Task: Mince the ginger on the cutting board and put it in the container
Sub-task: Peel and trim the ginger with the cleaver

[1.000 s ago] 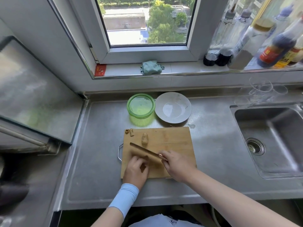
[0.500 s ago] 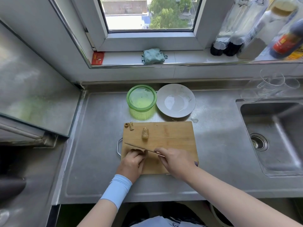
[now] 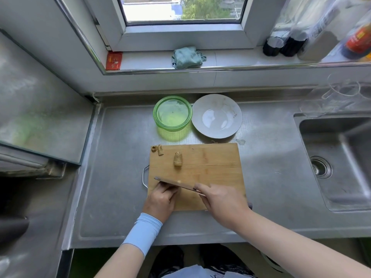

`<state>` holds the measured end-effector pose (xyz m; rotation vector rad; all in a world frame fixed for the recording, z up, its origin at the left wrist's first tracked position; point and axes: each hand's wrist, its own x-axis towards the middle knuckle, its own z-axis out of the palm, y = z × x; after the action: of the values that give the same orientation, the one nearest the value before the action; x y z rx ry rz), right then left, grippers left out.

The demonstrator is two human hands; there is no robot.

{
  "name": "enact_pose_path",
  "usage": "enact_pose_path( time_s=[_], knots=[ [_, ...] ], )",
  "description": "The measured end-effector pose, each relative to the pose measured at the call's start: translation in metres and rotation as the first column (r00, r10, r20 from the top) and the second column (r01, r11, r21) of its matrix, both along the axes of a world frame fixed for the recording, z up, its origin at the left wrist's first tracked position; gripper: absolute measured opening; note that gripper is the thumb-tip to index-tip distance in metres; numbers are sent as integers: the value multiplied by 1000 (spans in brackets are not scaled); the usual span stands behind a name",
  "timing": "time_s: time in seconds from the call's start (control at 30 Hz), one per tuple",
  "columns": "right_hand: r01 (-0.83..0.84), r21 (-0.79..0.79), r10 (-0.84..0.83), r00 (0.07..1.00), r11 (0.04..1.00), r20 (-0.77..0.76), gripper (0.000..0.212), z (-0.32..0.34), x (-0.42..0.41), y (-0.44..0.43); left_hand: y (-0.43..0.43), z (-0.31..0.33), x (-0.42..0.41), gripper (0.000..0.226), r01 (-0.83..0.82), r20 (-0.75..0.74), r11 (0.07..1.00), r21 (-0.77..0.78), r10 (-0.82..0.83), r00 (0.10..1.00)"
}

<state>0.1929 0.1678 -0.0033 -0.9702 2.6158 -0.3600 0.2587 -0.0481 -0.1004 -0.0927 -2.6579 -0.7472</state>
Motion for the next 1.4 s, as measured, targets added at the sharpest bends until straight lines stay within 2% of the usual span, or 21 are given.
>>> enact_pose_path(
  time_s=[0.2, 0.33, 0.57, 0.77, 1.13, 1.4],
  knots=[
    [-22, 86, 17, 998, 996, 64, 31, 12, -6, -4, 1, 2, -2, 25, 1, 26, 1000, 17, -1, 1000],
    [-23, 99, 12, 994, 995, 106, 26, 13, -11, -4, 0, 2, -2, 21, -1, 49, 999, 33, -1, 999],
    [-42, 112, 26, 990, 993, 140, 22, 16, -20, -6, 0, 4, -3, 3, 3, 69, 997, 75, -8, 998],
    [-52, 129, 31, 987, 990, 160, 16, 18, -29, -9, -2, 6, -3, 14, 12, 92, 995, 94, -21, 996],
    [-84, 153, 50, 975, 985, 215, 14, 7, -39, -18, -2, 10, -3, 7, -2, 88, 993, 119, -8, 996],
    [-60, 110, 32, 970, 992, 241, 17, -11, -45, -34, -1, 10, 0, 10, -1, 85, 989, 149, -12, 996]
  ],
)
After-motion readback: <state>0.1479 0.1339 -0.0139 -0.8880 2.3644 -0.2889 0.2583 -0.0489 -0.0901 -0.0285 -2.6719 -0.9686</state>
